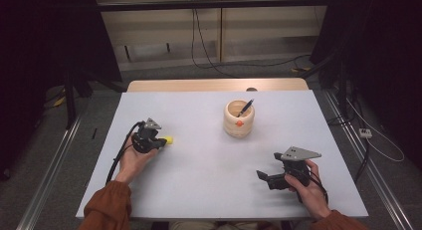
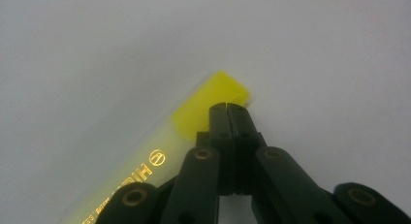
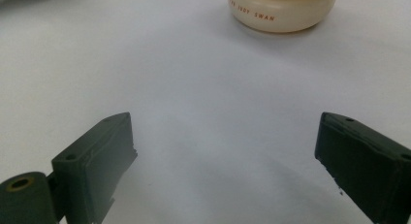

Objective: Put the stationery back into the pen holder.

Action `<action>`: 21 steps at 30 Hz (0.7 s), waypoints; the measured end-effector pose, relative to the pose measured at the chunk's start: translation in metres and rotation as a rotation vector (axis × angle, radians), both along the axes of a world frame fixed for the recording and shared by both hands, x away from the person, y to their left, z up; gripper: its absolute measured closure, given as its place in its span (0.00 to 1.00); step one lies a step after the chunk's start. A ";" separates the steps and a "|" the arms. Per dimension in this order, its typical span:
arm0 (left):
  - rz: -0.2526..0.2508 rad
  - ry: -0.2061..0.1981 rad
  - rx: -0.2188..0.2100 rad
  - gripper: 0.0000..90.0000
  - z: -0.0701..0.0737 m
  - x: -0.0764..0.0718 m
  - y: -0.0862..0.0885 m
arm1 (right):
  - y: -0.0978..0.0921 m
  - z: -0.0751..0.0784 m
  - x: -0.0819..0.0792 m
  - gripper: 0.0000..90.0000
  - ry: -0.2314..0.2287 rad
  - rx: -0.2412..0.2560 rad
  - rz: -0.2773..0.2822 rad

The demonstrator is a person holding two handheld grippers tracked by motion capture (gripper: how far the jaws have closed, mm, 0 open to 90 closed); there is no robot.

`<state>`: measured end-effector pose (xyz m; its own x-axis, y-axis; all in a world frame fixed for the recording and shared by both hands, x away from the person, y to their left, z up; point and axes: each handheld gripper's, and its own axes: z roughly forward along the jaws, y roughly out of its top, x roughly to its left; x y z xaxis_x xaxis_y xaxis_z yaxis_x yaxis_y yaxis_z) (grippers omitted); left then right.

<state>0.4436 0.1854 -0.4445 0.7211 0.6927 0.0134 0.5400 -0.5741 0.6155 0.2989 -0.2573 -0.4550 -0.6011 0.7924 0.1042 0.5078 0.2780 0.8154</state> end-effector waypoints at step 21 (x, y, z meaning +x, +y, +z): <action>0.039 -0.015 -0.070 0.98 0.009 0.012 0.007 | 0.000 0.000 0.001 0.08 0.002 0.000 0.003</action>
<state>0.4557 0.1923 -0.4350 0.6935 0.7200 -0.0254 0.5515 -0.5079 0.6617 0.2994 -0.2574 -0.4554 -0.6030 0.7908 0.1051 0.5088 0.2797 0.8142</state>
